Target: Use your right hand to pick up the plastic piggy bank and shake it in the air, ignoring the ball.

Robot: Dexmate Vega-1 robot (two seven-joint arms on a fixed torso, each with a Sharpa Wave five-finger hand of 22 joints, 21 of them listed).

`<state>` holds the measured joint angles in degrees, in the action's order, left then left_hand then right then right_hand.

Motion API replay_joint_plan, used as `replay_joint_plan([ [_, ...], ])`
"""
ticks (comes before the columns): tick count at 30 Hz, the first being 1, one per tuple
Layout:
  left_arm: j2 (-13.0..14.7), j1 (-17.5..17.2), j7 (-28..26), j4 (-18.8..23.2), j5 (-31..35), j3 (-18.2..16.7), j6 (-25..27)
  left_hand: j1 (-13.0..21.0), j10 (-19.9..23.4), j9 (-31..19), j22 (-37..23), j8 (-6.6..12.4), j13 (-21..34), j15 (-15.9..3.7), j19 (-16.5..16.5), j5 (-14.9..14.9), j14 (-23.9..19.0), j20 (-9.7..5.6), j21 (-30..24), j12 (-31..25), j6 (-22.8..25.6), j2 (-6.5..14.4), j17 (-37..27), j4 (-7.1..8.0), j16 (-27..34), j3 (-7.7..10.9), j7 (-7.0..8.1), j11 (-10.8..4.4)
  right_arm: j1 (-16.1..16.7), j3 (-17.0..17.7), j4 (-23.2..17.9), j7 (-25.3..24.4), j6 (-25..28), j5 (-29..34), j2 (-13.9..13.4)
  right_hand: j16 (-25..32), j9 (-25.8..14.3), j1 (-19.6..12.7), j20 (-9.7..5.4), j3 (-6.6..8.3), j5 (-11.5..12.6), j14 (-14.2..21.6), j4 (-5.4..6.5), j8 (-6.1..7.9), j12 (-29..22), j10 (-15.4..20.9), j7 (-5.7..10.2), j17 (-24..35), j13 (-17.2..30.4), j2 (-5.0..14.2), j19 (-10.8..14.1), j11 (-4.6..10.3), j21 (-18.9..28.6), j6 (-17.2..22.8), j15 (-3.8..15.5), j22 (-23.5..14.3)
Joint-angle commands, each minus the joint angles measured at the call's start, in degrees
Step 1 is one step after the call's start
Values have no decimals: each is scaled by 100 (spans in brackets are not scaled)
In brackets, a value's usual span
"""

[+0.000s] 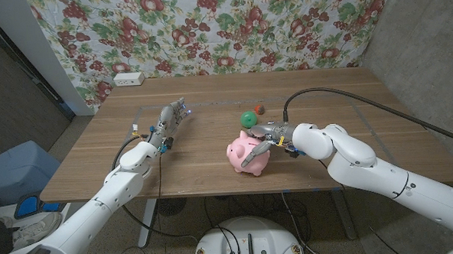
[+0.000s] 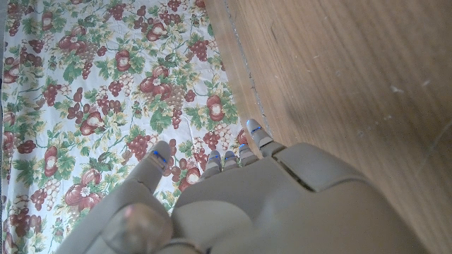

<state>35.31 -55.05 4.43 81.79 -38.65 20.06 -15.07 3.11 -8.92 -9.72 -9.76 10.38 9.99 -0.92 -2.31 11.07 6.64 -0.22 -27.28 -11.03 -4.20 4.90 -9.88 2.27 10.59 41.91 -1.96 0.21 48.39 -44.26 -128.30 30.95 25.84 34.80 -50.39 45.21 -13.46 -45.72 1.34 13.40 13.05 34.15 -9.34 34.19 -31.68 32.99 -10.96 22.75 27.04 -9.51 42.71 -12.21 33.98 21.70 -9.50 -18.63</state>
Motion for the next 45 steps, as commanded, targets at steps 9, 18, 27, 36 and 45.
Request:
replay_joint_plan([
  [9, 2, -3, 11, 11, 3, -5, -19, -57, -3, -17, -5, -9, 14, 17, 13, 32, 23, -12, 52, 13, -19, 404, -7, -10, -10, 13, -11, 29, 437, 248, -134, -938, 263, -165, -10, 1070, -128, -1714, -37, 790, 165, 2170, -45, 246, -406, 2442, 616, 2505, 415, 1632, -1, 1187, 200, 3249, 2076, -69],
  [18, -25, 46, 15, -9, 29, 28, -8, -56, -5, -17, -6, -9, 14, 18, 21, 30, 25, -8, 74, 14, -22, 403, -6, -18, -11, 8, -9, 30, 839, 666, -120, -1856, 117, -608, -62, 1339, -338, -1790, -40, 893, 366, 2356, -48, 393, -641, 2713, 521, 2975, 750, 1563, 98, 1199, 455, 3304, 2129, -104],
  [27, -53, 101, 12, -27, 40, 57, 24, -50, -9, -17, -7, -8, 14, 12, 25, 25, 34, -7, 99, 15, -21, 399, -3, -37, -14, -6, -12, 31, 1076, 979, 3, -2493, -19, -1166, -13, 1434, -501, -1828, -75, 1018, 595, 2486, -46, 503, -813, 2850, 443, 3309, 1037, 1439, 216, 1224, 669, 3379, 2145, -91],
  [36, -96, 164, 7, -67, 64, 83, 18, -44, -12, -17, -7, -8, 14, 22, 31, 23, 32, -7, 118, 15, -22, 404, -2, -50, -13, -10, -7, 25, 1281, 1275, 165, -3150, -240, -1753, 77, 1553, -726, -1832, -191, 1166, 961, 2545, -18, 580, -992, 2873, 342, 3783, 1404, 1348, 434, 1168, 963, 3363, 2141, -53],
  [45, -139, 234, 21, -117, 79, 105, 4, -43, -13, -17, -8, -9, 14, 11, 39, 22, 28, -7, 139, 15, -27, 401, -2, -58, -11, -12, -2, 23, 1435, 1486, 273, -3684, -456, -2165, 114, 1603, -847, -1830, -284, 1253, 1163, 2586, -7, 610, -1033, 2903, 254, 4040, 1500, 1320, 553, 1146, 1118, 3349, 2149, -4],
])
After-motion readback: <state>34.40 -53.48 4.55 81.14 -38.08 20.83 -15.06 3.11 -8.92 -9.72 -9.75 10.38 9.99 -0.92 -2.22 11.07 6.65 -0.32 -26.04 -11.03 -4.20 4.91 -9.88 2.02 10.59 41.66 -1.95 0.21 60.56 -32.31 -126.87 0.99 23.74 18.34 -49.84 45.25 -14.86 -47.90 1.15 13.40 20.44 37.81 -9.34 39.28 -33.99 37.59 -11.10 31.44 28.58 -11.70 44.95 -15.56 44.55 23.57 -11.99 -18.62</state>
